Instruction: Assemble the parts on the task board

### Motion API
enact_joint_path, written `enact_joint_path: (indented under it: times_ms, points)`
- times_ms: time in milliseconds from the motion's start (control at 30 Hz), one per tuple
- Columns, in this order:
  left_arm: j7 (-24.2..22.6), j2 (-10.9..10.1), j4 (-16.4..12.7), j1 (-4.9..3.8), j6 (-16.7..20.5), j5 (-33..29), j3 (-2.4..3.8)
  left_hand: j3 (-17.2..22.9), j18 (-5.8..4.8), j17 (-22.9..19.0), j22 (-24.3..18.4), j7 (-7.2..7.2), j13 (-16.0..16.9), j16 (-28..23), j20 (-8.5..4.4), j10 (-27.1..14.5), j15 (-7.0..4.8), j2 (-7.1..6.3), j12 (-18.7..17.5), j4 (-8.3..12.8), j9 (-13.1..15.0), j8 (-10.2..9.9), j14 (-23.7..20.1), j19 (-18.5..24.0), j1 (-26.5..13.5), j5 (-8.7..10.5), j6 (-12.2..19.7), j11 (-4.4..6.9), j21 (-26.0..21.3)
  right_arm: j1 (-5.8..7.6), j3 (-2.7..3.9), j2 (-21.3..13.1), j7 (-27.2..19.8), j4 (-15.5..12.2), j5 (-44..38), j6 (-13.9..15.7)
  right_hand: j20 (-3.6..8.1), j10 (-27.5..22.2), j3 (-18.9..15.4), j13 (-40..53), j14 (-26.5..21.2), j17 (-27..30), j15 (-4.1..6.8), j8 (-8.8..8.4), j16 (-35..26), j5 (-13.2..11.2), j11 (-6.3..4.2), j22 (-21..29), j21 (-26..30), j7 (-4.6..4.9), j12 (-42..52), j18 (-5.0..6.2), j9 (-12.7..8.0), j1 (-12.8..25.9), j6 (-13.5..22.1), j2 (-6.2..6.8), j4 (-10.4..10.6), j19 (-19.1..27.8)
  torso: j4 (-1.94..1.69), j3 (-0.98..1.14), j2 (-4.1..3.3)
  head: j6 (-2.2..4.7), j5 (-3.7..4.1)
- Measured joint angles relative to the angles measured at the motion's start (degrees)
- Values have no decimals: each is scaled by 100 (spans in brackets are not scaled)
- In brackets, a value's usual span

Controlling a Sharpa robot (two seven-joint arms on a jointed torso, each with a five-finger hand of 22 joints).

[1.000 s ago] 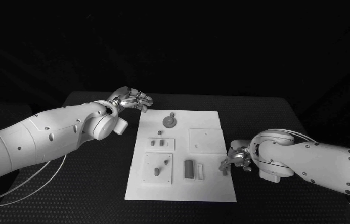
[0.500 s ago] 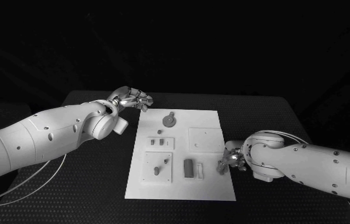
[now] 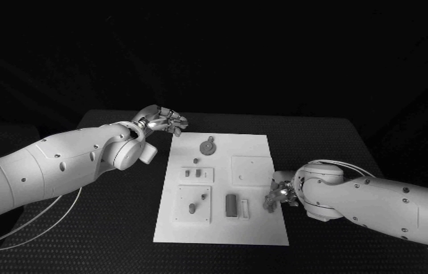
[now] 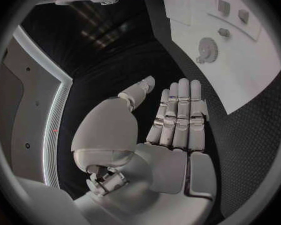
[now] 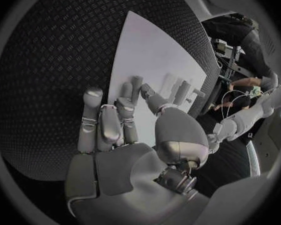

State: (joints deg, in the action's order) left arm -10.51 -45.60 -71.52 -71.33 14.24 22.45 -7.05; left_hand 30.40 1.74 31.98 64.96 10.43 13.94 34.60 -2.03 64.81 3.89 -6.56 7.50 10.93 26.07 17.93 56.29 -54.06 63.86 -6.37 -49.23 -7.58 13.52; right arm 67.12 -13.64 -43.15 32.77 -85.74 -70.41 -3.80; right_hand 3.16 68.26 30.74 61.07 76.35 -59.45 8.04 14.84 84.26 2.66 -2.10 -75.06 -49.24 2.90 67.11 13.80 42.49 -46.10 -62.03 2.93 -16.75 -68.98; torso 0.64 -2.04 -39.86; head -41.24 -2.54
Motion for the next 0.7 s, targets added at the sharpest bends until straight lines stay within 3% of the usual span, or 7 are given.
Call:
enact_joint_path:
  times_ms: [200,333,500,700]
  points:
    - [0,-8,-13,0,-1,0,0,0,0,2,0,0,0,0,0,0,0,0,0,0,0,0,0,0,0,0,0,0,0,0,-2,2,5,-22,-60,-11,2,-48,-38,11,-29,34,-29,1,0,0,48,0,0,-41,0,0,0,-97,40,-97,7,25,0,-1,2,-6,-8]
    - [0,-9,-19,0,-2,-1,0,0,-1,6,-1,0,0,-8,0,0,0,0,0,0,0,0,0,0,0,0,0,0,0,1,0,3,4,-26,-41,-10,12,-70,-27,21,-59,35,-59,1,0,-2,70,0,0,-52,-1,-4,0,-281,52,-280,-6,55,4,-2,2,-12,-9]
    - [0,-10,-21,0,-3,-1,0,0,-1,6,-1,0,0,-22,0,0,0,0,0,0,0,0,0,0,0,0,0,0,-13,2,1,-8,-21,-25,83,37,18,-80,413,26,-83,32,-83,1,0,-27,120,0,0,-62,-18,-61,-2,-462,62,-265,8,83,7,-2,2,-14,-9]
    - [0,-10,-20,0,-3,-1,0,0,-2,11,-1,0,1,-22,0,0,0,0,0,0,1,0,0,0,0,0,0,0,-22,-6,-13,-81,-49,-46,485,277,13,-66,511,32,-85,-3,-84,-4,0,-5,105,0,-2,-51,-18,-100,-91,-462,73,-265,77,96,10,-2,1,-14,-10]
